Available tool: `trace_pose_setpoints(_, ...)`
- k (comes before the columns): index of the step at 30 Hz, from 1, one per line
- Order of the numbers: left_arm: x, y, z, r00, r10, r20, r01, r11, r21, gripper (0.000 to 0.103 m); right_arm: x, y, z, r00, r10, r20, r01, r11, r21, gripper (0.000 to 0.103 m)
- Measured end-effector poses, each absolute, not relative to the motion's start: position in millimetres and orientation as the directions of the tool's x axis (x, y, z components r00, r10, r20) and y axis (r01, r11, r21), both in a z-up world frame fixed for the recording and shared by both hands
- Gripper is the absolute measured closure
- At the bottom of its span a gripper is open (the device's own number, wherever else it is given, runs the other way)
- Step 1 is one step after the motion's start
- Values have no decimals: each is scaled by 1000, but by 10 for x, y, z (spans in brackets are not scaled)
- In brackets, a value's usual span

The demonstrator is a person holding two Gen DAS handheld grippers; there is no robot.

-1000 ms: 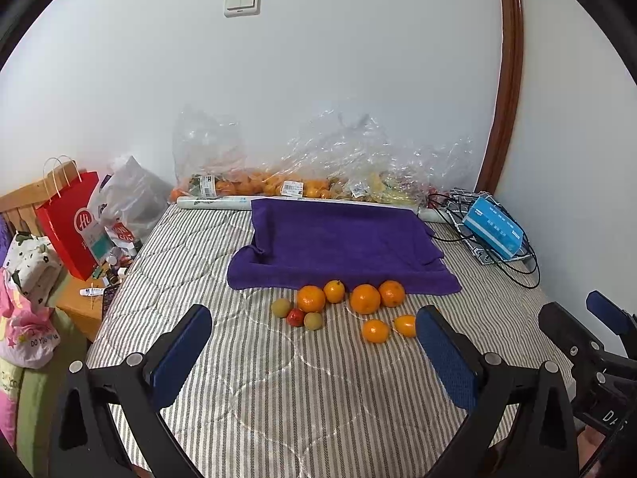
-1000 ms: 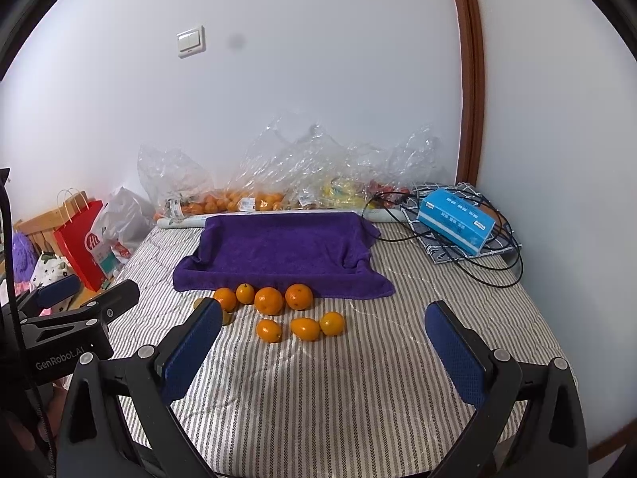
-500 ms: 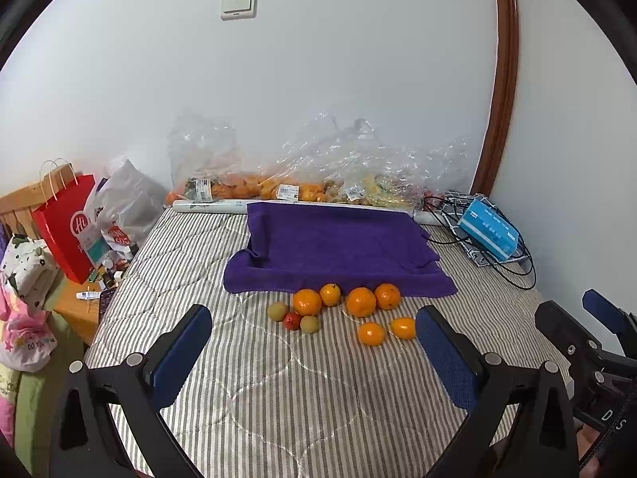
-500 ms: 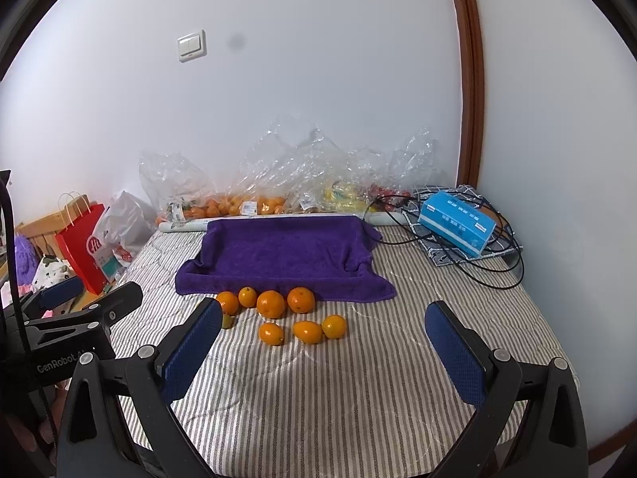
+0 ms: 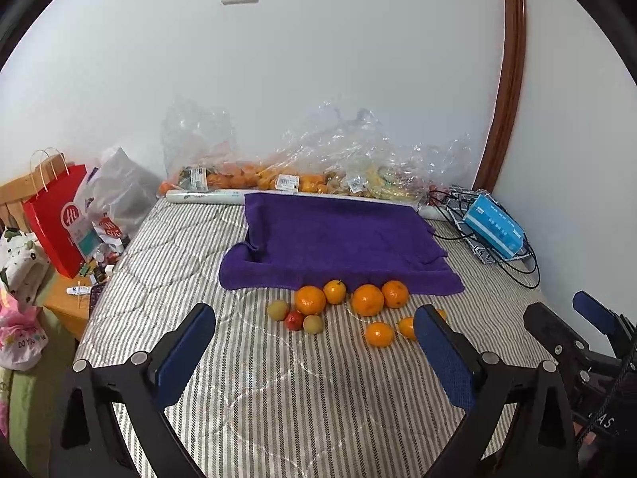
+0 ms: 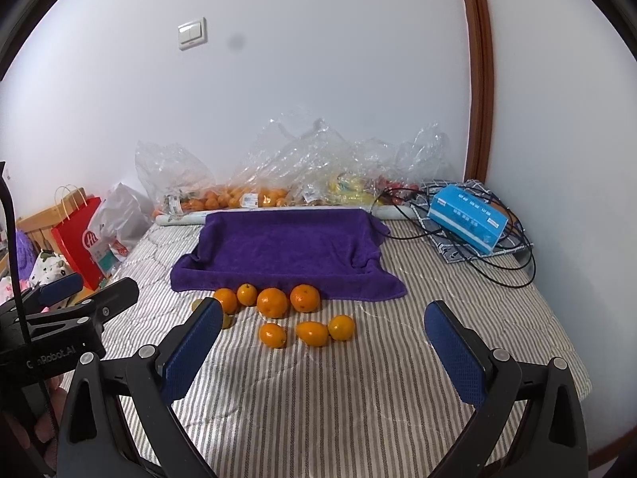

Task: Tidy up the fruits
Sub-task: 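Close the right tool on an orange while the left tool grasps the greenish-brown fruit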

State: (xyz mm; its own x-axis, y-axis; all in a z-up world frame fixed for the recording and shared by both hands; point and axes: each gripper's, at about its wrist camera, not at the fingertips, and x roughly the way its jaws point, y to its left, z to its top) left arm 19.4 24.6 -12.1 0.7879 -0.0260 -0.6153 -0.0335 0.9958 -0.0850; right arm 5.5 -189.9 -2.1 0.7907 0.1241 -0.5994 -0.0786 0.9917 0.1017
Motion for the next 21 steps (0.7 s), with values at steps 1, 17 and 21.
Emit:
trace_pose_setpoints(1, 230, 260, -145, 785, -27, -619, -34, 996, -86, 2, 81, -1895, -44, 788, 124, -603, -78, 992, 103, 3)
trace_pose_setpoints(17, 729, 579, -651, 722, 13, -692, -84, 994, -69, 9, 653, -1911, -521, 728, 166, -665, -82, 984, 156, 21)
trace_pose_setpoints(21, 839, 692, -892, 685, 13, -728, -106, 991, -82, 9, 772, -1903, -798, 692, 149, -707, -82, 988, 128, 30)
